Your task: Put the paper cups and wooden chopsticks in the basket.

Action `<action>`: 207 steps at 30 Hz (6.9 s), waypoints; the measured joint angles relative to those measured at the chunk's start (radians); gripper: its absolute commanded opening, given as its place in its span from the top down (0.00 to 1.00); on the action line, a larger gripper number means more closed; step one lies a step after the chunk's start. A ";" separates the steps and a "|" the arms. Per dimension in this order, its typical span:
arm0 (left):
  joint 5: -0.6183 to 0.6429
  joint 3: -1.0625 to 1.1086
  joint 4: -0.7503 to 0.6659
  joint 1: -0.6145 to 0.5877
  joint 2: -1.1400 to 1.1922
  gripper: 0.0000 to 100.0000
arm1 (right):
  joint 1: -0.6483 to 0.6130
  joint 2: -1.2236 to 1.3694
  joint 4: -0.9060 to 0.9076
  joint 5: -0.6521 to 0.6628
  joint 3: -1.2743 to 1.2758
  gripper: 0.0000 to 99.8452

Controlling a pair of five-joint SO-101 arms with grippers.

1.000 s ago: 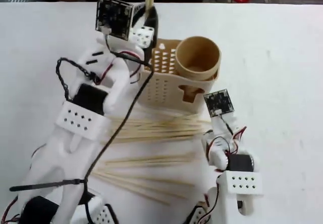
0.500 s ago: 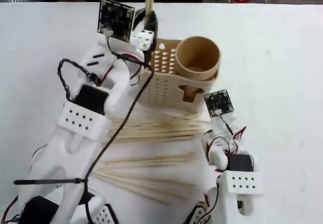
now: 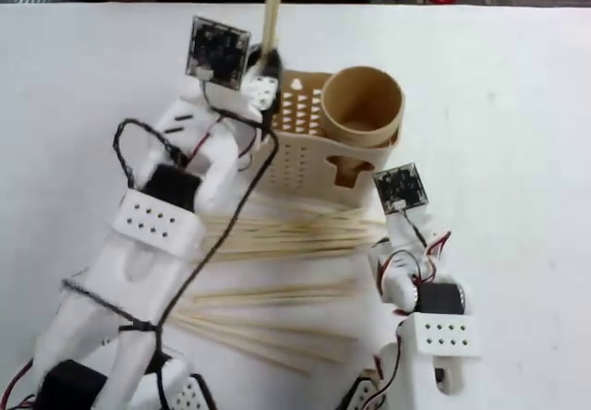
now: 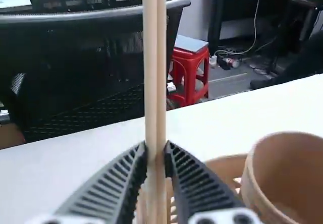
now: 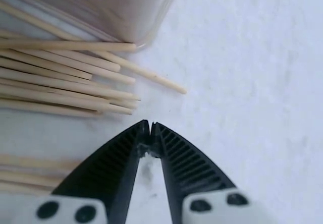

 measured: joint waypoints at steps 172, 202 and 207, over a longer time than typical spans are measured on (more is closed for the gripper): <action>0.100 -0.021 0.252 -0.663 0.551 0.90 | -0.471 0.014 0.319 0.353 -0.379 0.98; 0.100 -0.021 0.252 -0.663 0.551 0.90 | -0.480 0.560 0.158 0.512 -0.379 0.84; 0.100 -0.021 0.252 -0.660 0.551 0.90 | -0.554 0.577 0.118 0.499 -0.374 0.84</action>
